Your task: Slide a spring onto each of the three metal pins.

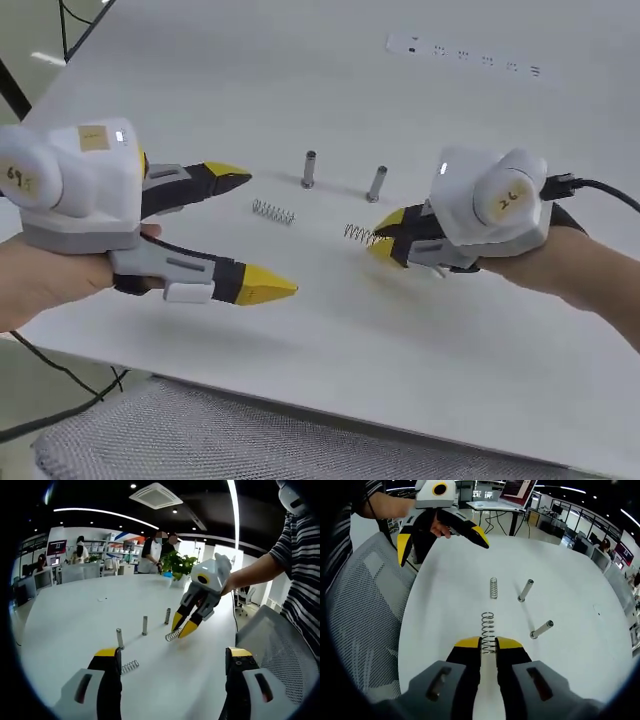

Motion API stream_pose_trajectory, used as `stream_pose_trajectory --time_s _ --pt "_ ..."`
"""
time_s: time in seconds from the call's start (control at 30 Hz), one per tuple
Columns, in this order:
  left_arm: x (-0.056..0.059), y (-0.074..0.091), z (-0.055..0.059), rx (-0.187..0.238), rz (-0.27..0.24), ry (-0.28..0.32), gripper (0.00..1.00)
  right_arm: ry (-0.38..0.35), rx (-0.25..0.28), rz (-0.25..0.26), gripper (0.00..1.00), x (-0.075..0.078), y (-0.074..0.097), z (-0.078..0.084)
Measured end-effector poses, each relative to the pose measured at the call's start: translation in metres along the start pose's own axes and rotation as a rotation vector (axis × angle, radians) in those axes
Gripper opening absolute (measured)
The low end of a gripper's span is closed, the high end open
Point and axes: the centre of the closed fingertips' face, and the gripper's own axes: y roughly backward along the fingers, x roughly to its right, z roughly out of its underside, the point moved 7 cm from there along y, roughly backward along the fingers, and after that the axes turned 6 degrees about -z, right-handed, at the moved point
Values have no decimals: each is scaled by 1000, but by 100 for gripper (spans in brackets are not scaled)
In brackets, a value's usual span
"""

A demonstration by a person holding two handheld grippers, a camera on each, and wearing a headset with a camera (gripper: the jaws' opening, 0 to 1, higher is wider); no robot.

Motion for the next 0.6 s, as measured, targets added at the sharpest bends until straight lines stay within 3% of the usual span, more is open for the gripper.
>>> stream_pose_trajectory --time_s 0.6 --pt "15 -41 -9 0 115 -74 71 120 14 -25 12 -16 27 -20"
